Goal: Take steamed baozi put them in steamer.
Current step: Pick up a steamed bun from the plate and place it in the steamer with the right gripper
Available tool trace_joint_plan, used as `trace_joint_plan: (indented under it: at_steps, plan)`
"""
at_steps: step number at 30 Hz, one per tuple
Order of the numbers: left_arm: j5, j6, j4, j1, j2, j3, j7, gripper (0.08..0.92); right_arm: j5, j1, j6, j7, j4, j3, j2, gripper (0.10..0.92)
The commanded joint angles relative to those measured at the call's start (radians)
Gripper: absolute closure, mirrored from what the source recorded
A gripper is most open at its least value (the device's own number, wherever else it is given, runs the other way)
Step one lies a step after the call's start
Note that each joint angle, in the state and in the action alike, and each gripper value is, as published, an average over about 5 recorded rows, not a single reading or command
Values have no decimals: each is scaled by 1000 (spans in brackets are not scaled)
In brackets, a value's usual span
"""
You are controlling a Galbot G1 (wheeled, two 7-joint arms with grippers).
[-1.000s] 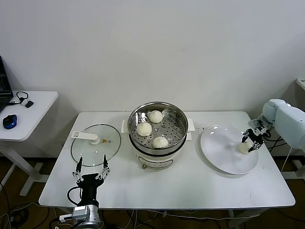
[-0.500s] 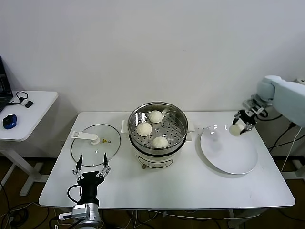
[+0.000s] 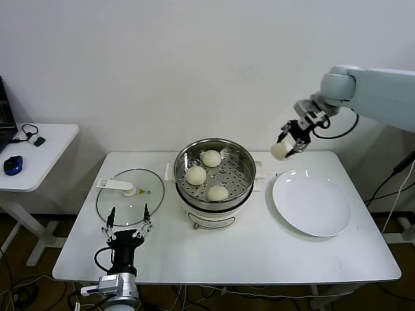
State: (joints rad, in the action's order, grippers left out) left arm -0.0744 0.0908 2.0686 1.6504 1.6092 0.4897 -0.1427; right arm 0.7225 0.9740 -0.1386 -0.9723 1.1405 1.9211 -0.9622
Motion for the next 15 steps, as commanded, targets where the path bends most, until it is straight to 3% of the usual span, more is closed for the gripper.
trace_joint_plan:
  at_steps: [1,7,15]
  plan:
    - [27,-6,4,-7,-17,2,4,177,289,154,240,124,153,81,-223,440]
    - [41,-16,11,-13,-30,2,9,177,321,56,277,137,88,38,-320,440]
    - [57,-18,7,-15,-43,16,7,177,298,-45,299,147,68,25,-331,434]
